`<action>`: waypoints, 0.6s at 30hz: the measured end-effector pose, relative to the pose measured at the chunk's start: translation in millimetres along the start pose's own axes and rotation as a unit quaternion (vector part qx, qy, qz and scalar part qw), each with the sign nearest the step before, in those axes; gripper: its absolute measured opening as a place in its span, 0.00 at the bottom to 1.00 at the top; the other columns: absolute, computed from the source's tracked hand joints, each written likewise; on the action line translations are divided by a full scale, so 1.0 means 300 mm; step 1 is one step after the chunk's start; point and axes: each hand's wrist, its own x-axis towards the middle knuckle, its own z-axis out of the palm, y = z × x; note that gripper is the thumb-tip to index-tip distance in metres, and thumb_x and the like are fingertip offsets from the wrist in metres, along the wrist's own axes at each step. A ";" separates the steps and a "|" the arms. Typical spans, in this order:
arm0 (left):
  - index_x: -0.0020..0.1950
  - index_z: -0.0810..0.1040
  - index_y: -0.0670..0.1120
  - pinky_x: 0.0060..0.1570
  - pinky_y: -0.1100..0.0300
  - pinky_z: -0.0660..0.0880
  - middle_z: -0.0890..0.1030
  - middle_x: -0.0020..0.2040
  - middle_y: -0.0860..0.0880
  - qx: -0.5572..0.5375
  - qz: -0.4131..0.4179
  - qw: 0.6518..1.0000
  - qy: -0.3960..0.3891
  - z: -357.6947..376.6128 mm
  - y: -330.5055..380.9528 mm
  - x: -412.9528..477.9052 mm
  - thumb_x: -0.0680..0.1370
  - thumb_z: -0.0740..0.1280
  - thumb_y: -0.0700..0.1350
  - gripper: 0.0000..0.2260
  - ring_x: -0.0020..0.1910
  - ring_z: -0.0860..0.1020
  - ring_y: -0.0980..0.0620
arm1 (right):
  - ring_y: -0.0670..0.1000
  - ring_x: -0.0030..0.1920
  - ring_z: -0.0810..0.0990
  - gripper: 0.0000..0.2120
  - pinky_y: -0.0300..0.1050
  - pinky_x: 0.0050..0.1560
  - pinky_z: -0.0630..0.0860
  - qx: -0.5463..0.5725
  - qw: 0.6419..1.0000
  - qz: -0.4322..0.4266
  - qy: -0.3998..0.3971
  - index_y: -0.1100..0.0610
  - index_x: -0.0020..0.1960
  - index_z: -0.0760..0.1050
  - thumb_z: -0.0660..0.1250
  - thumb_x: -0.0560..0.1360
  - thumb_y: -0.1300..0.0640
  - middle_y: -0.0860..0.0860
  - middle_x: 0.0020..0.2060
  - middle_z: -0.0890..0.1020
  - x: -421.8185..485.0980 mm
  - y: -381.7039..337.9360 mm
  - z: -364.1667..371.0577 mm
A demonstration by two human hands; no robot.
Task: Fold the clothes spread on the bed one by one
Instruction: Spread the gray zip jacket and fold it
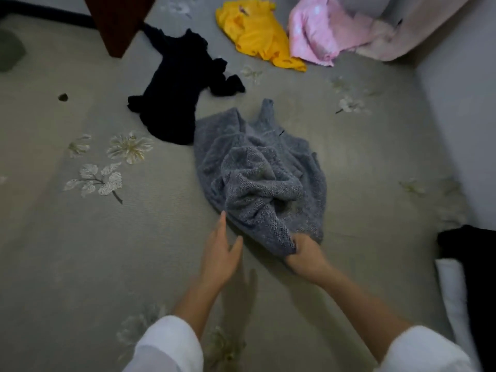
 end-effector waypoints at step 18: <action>0.55 0.76 0.51 0.39 0.64 0.78 0.82 0.49 0.53 -0.098 -0.078 0.973 -0.194 -0.150 0.183 -0.474 0.71 0.74 0.48 0.15 0.44 0.82 0.55 | 0.50 0.39 0.72 0.10 0.42 0.34 0.64 -0.160 0.986 0.030 0.045 0.53 0.47 0.66 0.67 0.71 0.57 0.51 0.41 0.73 -0.602 0.380 -0.168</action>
